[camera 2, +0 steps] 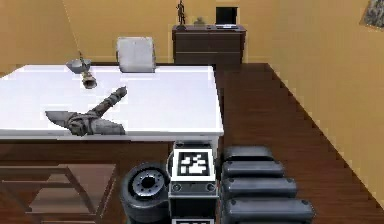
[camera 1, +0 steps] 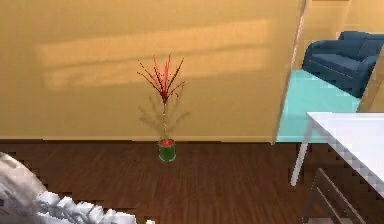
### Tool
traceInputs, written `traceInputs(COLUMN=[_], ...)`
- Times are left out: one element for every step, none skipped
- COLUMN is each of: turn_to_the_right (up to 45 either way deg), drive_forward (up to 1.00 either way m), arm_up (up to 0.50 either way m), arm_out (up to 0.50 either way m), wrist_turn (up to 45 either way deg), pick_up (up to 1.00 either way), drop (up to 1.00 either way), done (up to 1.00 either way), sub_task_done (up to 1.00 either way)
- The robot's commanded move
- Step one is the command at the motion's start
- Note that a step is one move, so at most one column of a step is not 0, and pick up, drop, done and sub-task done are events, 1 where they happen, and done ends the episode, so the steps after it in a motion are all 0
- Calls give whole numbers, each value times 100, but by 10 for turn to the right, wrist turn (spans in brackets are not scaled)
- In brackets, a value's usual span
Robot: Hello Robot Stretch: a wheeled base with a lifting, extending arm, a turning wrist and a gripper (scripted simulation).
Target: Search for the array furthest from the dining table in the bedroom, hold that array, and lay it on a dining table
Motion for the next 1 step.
traceInputs(turn_to_the_right=[0], drive_forward=[100], arm_up=[0], arm_out=[0], wrist_turn=[0], pick_up=[0], drop=[0], done=[0], sub_task_done=[0])
